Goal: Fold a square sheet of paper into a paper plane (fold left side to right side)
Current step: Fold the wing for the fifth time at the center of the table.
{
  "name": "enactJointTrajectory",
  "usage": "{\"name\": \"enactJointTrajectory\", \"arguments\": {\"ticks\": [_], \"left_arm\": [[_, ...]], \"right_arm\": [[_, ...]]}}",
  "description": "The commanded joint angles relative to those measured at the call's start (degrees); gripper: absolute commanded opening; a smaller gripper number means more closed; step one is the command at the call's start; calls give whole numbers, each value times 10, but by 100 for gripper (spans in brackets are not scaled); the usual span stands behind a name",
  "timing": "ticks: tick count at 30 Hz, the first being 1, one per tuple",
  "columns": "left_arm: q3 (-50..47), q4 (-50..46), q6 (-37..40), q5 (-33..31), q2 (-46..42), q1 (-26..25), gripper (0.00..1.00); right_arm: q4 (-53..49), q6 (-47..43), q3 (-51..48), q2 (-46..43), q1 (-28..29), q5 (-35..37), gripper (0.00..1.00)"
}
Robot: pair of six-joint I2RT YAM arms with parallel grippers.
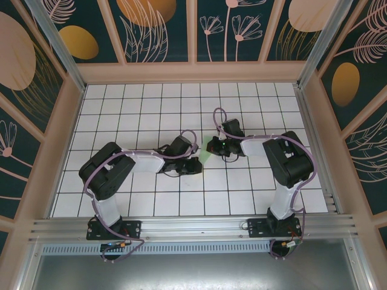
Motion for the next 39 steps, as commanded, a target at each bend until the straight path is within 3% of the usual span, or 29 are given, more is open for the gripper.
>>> {"name": "enactJointTrajectory", "arguments": {"ticks": [1,11,15,27,39], "left_arm": [[-31,-31,-9,2,-10,1,11],[-74,6,-22,30,-71,21,8],[-50,9,-18,43,-106,36,10],[93,-9,23,69,31,39,10],[132,-30,43,70,89,39,11]], "right_arm": [[-51,-13,-9,35,-11,37,5],[-52,-15,-4,32,-12,31,5],[-51,-14,-4,32,-12,31,5],[-52,-12,-5,29,-11,28,5],[-56,-13,-7,31,-11,30,4]]}}
